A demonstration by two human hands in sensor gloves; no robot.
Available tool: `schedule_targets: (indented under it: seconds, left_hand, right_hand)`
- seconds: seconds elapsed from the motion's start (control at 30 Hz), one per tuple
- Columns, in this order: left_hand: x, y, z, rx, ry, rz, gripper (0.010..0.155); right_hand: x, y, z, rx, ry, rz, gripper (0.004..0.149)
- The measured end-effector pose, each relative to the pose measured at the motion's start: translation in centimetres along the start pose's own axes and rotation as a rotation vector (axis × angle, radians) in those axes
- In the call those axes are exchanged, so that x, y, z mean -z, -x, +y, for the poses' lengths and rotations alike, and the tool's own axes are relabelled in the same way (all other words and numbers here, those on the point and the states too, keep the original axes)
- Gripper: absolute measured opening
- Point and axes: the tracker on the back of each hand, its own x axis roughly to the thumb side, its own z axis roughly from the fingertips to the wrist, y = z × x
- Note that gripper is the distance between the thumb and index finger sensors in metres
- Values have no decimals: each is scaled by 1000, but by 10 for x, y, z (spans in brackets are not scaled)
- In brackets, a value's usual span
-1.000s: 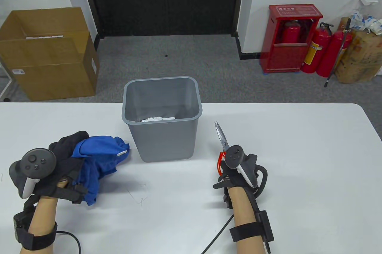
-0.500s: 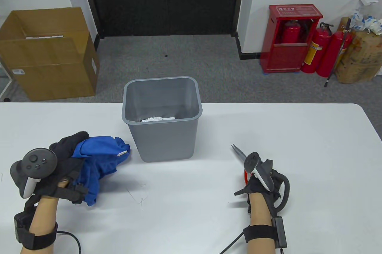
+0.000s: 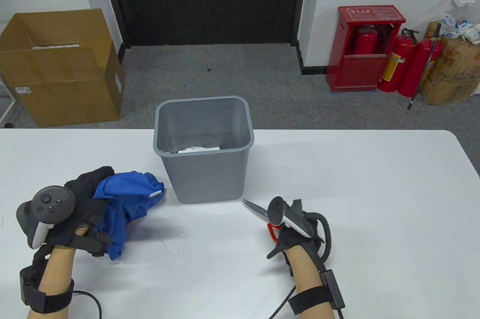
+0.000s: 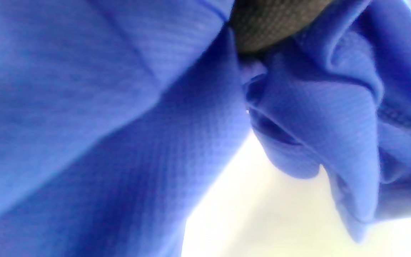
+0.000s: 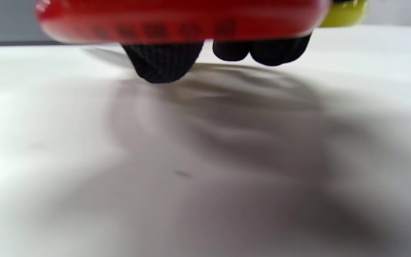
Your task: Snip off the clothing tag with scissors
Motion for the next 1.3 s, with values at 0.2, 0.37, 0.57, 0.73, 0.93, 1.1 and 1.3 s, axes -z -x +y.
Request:
schedule_targets:
  seconds: [0.2,0.37,0.57,0.73,0.93,1.1,1.3]
  left_hand:
    - [0,1,-1,3,2,1,47]
    - [0,1,-2,5,3,3,47]
    - [0,0,-3,11,8,0,47]
    - [0,1,-4,7,8,0,47]
    - [0,2,-4,3,8,2,47]
    - [0,2,-5,7,12,5,47]
    - [3,2,-21,71,88,9,48]
  right_hand:
    - [4,-33,8,22,51,-119,72]
    - [3,-46,16,-21,29,-156,71]
    - [3,-53,16,-30,-4,-187,71]
    - [1,-53,16,-30,-41,-206,69]
    - [0,-46,3,36,-2,-190,62]
    - [-11,-38,-19,102,66,-195,65]
    - [-39,-30,-19,178,93,-254,77]
